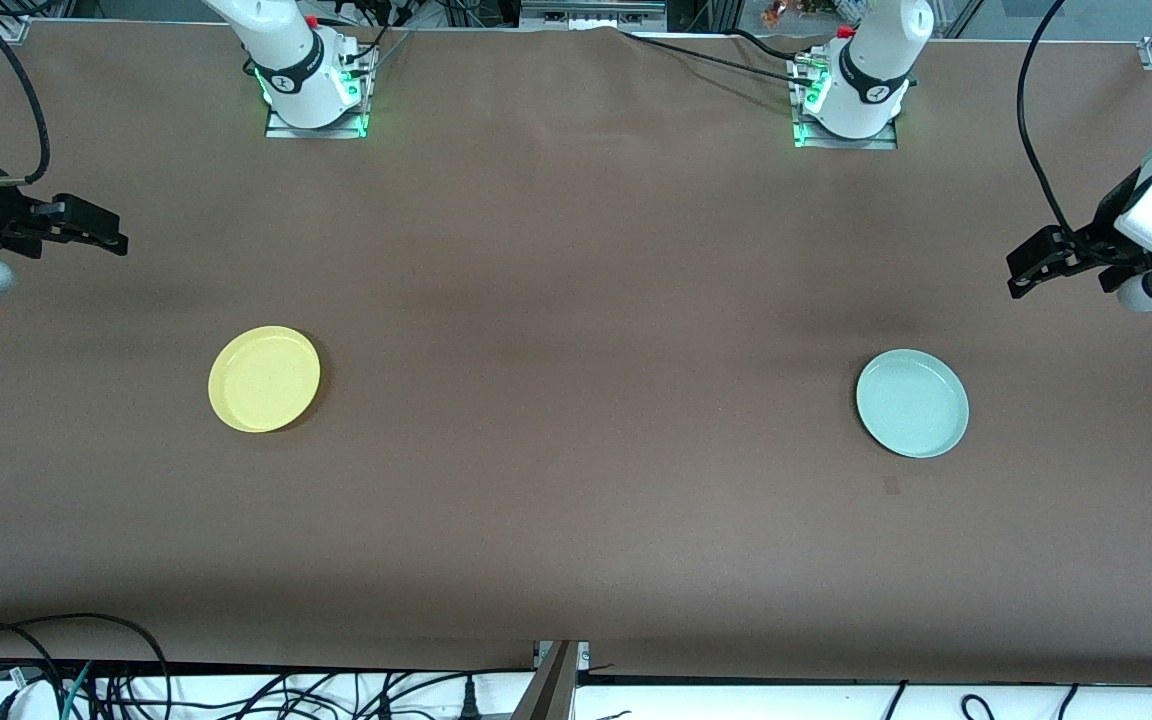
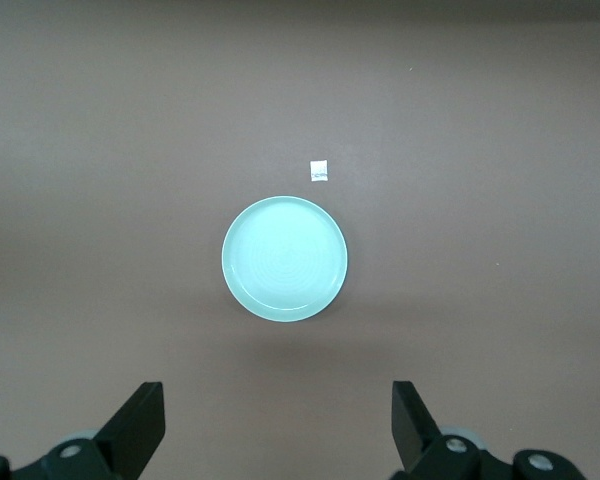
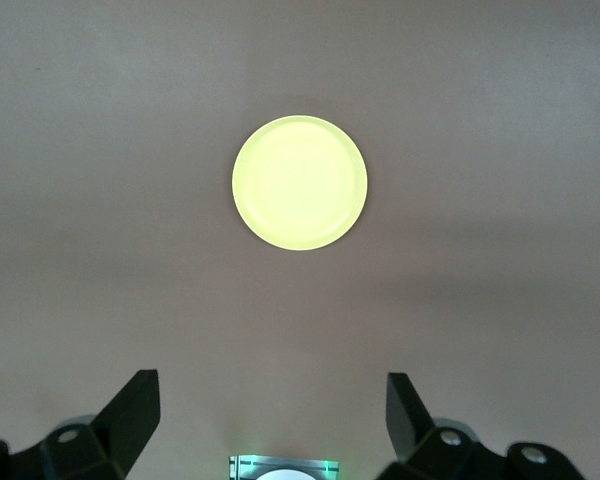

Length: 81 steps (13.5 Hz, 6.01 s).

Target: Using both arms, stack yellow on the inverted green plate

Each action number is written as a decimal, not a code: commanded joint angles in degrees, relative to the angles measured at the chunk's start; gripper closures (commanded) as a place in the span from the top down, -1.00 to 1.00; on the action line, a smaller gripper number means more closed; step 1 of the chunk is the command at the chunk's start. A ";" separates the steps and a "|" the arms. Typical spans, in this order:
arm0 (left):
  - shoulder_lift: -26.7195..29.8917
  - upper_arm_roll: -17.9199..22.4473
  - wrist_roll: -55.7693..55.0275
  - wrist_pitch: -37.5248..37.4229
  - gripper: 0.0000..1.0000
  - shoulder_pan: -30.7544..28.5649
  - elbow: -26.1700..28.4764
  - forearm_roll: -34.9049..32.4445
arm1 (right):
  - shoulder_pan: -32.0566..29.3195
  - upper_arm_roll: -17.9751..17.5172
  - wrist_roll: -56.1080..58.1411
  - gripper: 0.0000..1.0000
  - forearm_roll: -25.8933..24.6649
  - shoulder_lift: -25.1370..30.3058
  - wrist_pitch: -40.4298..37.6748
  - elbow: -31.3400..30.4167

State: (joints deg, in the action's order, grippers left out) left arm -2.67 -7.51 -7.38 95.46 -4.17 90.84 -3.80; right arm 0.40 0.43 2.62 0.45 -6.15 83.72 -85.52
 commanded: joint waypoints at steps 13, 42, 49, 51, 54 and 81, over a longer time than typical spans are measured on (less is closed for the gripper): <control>0.39 0.83 0.18 -0.18 1.00 -1.28 -1.36 -0.95 | -0.14 0.28 0.37 1.00 -0.54 0.17 0.04 0.35; -31.25 1.09 11.87 36.64 1.00 -14.63 17.45 0.81 | -0.14 0.27 0.37 1.00 -0.45 0.17 0.04 0.35; -31.25 1.01 16.61 35.94 -1.00 -15.43 17.45 -1.92 | -0.14 0.28 0.46 1.00 -0.45 0.17 0.04 0.35; -31.78 1.01 16.09 36.03 -1.00 -15.25 17.27 -1.92 | -0.22 0.28 0.46 1.00 -0.45 0.08 -0.05 0.35; -31.43 0.48 15.73 34.89 -1.00 -14.46 16.40 -1.92 | -0.31 0.28 0.55 1.00 -0.45 0.08 -0.05 0.35; -40.29 5.47 -42.36 -12.40 -1.00 60.66 -17.69 -49.89 | -0.66 0.45 0.54 1.00 -0.01 -0.09 -0.05 0.35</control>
State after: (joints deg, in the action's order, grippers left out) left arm -38.70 -5.33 -49.83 85.10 51.99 78.68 -49.78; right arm 0.07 0.92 2.62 0.44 -6.29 83.80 -85.49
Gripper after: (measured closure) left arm 0.960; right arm 0.000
